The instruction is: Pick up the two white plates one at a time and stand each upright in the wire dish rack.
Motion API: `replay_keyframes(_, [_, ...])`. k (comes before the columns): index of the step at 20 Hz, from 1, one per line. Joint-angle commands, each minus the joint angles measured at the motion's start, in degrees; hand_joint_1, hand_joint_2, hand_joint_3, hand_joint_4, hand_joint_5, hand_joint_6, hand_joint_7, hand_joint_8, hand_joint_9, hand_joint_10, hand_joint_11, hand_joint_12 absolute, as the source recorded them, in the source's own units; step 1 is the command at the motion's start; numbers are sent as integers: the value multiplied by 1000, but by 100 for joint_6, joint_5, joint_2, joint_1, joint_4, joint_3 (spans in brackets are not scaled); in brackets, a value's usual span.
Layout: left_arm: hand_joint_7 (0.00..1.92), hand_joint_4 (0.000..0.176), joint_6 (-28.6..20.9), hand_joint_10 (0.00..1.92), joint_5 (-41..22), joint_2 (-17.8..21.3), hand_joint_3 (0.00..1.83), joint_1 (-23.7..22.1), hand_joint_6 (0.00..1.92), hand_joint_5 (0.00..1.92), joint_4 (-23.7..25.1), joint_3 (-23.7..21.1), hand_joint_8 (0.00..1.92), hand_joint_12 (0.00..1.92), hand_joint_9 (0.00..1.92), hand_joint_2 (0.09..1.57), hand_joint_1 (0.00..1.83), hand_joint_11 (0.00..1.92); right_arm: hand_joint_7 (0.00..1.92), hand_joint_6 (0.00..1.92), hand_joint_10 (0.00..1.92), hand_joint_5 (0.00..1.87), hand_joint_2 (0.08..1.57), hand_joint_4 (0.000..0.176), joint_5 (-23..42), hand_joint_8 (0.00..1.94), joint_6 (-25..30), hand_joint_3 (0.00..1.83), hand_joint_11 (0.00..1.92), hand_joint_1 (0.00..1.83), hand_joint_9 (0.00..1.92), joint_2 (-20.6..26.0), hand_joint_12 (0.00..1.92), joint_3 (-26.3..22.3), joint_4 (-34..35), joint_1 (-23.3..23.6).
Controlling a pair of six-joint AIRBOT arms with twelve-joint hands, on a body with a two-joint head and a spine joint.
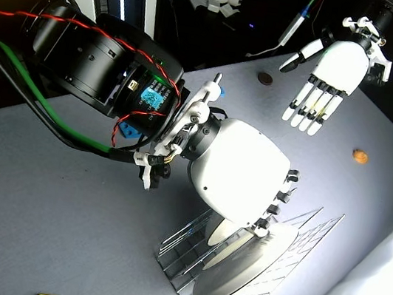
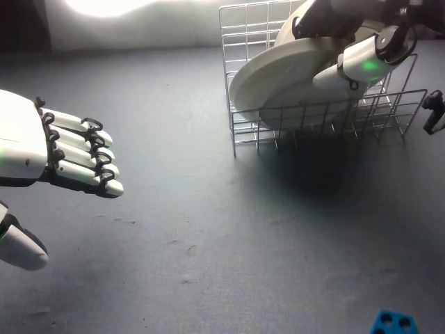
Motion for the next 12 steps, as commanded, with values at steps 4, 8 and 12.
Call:
replay_keyframes(4, [215,0,-26,5,7,34,0,-62,2,173,-298,-16,3,217,163,1104,0,0,941,1198,187,862,1155,22,444,1028,20,1,561,1195,1009,12,1267,4,-50,29])
replay_keyframes(8, [240,0,-26,3,7,35,1,-67,2,192,-296,-42,3,282,184,1111,0,0,842,1240,180,804,1198,0,443,483,20,0,478,1115,928,12,1287,3,-52,29])
replay_keyframes(12, [223,0,-26,4,7,35,0,-67,1,178,-279,-54,2,251,166,1107,0,0,869,754,149,658,1137,0,443,183,19,0,357,1119,848,12,1298,3,-58,30])
